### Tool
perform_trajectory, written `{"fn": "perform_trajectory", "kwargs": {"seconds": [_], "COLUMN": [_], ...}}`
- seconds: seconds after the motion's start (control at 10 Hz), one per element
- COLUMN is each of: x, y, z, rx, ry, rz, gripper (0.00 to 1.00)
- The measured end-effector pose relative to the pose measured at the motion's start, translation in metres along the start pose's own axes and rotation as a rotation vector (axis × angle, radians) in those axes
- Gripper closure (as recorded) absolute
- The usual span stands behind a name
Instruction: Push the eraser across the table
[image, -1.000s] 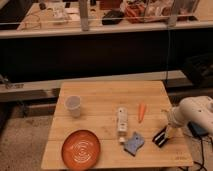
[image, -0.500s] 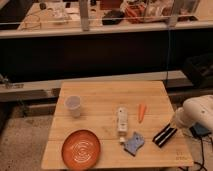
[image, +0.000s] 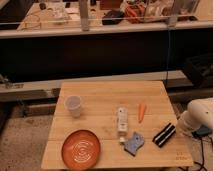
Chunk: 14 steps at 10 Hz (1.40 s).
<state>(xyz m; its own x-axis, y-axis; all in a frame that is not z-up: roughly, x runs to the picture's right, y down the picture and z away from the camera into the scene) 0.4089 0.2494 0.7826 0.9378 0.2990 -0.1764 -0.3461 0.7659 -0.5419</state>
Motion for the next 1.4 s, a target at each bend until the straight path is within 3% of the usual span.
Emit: {"fn": "perform_trajectory", "kwargs": {"seconds": [0.3, 0.8, 1.4], "x": [0.000, 0.001, 0.002], "y": [0.025, 0.040, 0.058], "z": [0.007, 0.001, 0.024], "rx": [-0.047, -0.065, -0.135], "ry": [-0.037, -0.002, -0.018], "rz": [0.024, 0.050, 0.077], "gripper": [1.00, 1.00, 1.00]}}
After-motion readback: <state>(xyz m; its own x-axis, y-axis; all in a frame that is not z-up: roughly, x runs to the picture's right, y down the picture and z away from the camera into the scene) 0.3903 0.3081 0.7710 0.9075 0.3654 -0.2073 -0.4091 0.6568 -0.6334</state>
